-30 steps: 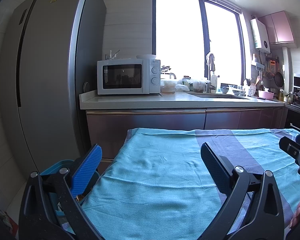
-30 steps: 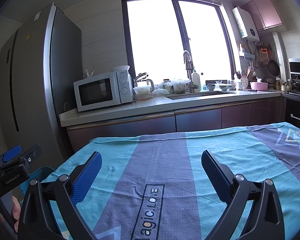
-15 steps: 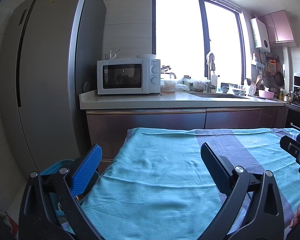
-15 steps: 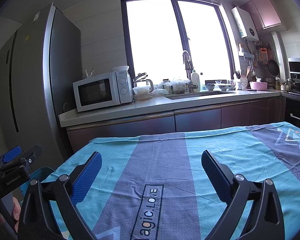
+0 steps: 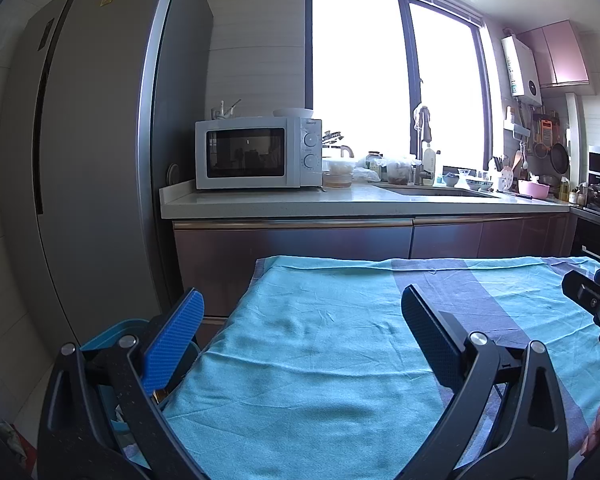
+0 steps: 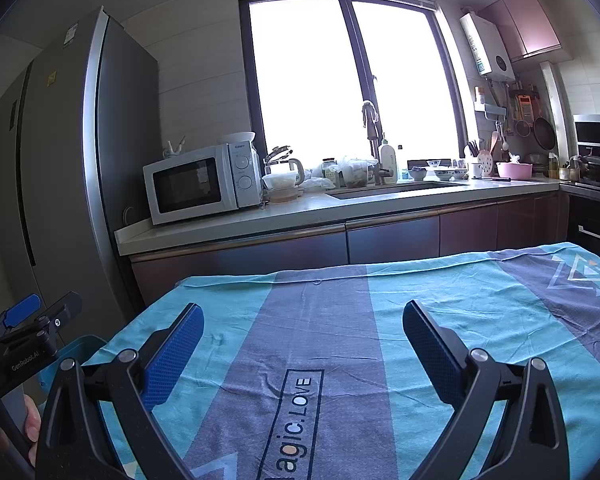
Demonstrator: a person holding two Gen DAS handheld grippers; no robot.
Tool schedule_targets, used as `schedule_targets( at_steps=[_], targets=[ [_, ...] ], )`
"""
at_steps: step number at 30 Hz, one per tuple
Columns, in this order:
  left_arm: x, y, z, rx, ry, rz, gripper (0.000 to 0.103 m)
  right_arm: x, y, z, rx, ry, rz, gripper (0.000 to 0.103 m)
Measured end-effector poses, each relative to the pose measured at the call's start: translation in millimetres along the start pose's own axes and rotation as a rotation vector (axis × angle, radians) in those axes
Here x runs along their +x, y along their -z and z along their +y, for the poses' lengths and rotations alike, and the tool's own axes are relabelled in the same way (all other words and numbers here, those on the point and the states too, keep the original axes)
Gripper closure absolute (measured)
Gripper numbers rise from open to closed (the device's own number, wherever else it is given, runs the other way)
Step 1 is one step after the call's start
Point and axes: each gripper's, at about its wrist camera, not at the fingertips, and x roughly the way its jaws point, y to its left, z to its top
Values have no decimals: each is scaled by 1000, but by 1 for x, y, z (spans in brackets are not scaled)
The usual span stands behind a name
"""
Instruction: Collect trash
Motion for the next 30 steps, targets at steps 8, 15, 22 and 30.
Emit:
schedule_targets(
  at_steps=[8,15,22,30],
  targets=[
    [0,0,0,1,-1,-1,6,1,-1,1,-2,3,2,7],
    [1,1,-1,1,-3,1,6,1,-1,1,0,3,2,7],
    [0,0,-1,1,-2,0,6,1,-3,1,0,7,-1,7],
    [0,0,-1,1,-3,0,6,2,-3,-1,2,9,0,7]
  ],
)
